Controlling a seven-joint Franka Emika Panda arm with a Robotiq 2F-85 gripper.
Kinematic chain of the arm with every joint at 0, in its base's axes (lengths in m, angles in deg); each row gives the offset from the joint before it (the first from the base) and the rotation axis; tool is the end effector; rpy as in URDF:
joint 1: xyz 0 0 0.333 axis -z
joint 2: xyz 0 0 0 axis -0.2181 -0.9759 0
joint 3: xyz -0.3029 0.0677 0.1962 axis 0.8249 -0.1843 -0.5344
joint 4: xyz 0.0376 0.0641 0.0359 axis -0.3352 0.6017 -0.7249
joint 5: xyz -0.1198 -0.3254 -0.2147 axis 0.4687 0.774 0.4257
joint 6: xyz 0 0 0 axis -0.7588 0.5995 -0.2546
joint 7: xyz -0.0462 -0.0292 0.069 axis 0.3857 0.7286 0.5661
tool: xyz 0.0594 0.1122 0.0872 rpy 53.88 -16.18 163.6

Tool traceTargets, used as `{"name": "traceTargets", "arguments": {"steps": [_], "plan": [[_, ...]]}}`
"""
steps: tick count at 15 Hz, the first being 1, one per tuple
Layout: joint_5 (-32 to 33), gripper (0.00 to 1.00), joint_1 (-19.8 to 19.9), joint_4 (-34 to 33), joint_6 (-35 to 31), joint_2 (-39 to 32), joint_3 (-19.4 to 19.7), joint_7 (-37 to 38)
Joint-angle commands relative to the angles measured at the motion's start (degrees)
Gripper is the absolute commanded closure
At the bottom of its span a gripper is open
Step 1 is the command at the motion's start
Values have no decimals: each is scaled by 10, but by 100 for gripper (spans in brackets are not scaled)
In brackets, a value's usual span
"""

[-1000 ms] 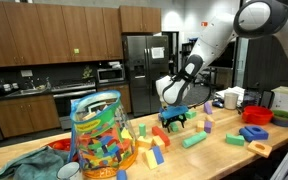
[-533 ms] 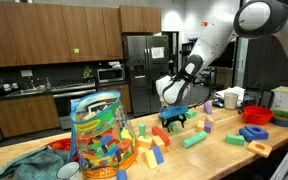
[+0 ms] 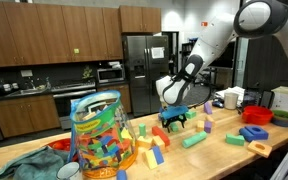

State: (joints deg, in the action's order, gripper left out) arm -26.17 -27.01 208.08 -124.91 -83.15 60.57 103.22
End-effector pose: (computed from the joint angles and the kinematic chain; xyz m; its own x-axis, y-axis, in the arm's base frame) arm 0.5796 0.1234 0.1858 0.8668 -0.4983 -0.0204 -0.4830 -0.8489 0.2147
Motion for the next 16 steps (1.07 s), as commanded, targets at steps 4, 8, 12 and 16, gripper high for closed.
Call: {"name": "traceTargets", "arguments": {"steps": [4,8,12,16], "plan": [[-1,0,0,-1,1,0,0,0],[-1,0,0,-1,1,0,0,0],[-1,0,0,-1,1,0,0,0],[-1,0,0,-1,1,0,0,0]]}}
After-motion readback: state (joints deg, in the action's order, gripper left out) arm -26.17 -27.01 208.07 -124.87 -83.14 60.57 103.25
